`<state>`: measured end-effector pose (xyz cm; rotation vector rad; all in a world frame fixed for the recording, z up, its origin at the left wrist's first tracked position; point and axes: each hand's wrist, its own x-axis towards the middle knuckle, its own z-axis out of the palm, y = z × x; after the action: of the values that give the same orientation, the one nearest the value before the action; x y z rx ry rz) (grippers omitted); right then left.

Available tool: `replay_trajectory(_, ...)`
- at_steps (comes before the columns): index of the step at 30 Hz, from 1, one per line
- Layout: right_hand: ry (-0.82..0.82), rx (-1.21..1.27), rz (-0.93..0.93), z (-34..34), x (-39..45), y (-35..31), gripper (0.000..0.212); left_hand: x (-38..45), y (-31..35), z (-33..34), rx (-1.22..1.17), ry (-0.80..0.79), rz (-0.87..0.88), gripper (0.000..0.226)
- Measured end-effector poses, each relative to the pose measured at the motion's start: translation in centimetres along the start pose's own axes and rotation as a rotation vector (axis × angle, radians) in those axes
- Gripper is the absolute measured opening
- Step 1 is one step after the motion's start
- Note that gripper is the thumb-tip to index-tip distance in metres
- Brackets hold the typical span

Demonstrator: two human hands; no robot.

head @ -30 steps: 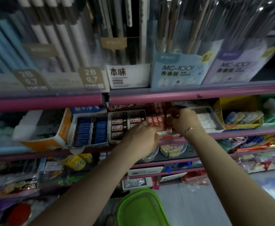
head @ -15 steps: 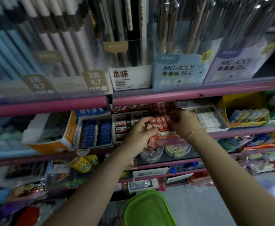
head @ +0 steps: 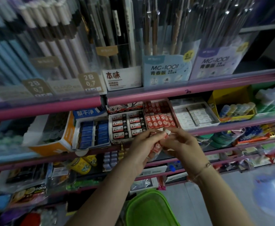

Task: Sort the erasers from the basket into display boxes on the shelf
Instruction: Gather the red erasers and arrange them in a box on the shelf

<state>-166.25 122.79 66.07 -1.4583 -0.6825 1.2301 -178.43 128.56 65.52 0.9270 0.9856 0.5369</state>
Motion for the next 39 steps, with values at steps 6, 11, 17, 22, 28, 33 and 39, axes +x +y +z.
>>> replay_trajectory(6,-0.035,0.107,0.01,-2.1,0.1,-0.5,0.023,0.1,0.2,-1.0,-0.014,-0.185,-0.061,0.017)
replay_trajectory(11,0.02,0.054,-0.077,-3.6,1.4,-1.4,0.019,2.8,1.7,-0.9,0.601,0.18,0.392,0.01)
replay_trajectory(17,0.555,-0.551,-0.354,-2.1,5.6,0.4,0.015,6.1,2.3,-0.1,1.497,0.201,0.591,0.047)
replay_trajectory(22,0.454,-0.889,-0.514,-1.1,7.1,1.8,0.02,6.6,1.0,-0.8,1.467,0.172,0.579,0.048)
replay_trajectory(28,0.312,-1.199,-0.514,-1.0,7.5,1.1,0.02,6.6,1.0,-1.1,1.335,0.175,0.582,0.045)
replay_trajectory(33,0.245,-1.353,-0.459,-1.0,7.1,0.3,0.023,5.7,1.1,-1.3,1.113,0.154,0.539,0.039)
replay_trajectory(39,0.3,-0.708,-0.388,-0.6,3.9,-0.4,0.026,2.7,1.5,-0.5,-0.146,-0.031,0.12,0.029)
